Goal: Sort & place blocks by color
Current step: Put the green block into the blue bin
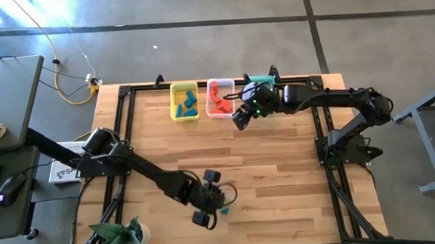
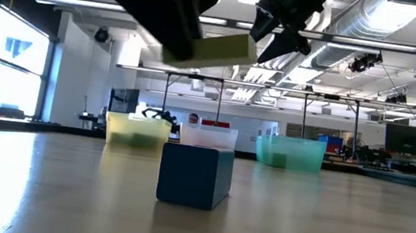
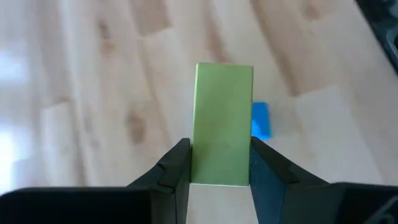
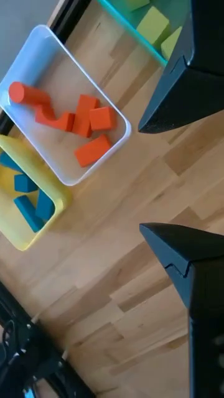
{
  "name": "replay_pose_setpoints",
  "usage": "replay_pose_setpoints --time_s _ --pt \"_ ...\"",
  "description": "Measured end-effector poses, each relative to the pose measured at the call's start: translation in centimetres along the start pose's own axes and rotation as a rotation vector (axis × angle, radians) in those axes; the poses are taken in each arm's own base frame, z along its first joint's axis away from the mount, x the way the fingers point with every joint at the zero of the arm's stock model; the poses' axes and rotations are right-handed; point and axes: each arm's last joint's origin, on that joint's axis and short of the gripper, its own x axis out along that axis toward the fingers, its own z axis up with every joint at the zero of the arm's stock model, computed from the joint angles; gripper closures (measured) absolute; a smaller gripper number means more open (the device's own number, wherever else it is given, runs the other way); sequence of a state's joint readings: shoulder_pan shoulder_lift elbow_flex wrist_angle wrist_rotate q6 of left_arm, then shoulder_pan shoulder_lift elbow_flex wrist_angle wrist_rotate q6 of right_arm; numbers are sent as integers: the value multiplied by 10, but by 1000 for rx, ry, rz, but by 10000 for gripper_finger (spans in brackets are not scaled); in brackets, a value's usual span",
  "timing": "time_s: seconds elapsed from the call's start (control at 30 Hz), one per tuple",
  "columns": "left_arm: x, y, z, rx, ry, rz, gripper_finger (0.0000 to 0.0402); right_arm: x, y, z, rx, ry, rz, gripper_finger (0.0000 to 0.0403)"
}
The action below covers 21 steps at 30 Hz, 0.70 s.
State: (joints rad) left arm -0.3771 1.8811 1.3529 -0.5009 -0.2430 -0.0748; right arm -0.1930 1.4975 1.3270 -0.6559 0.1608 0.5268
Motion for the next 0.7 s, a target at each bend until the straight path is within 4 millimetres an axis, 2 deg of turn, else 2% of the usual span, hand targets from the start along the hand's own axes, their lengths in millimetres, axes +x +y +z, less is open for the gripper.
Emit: replay_pose_setpoints --time_s 0.2,0.7 --pt "-8 29 4 -58 -18 46 303 2 -10 5 -23 39 61 167" --pt "1 86 0 -140 13 129 303 4 -38 15 -38 149 217 167"
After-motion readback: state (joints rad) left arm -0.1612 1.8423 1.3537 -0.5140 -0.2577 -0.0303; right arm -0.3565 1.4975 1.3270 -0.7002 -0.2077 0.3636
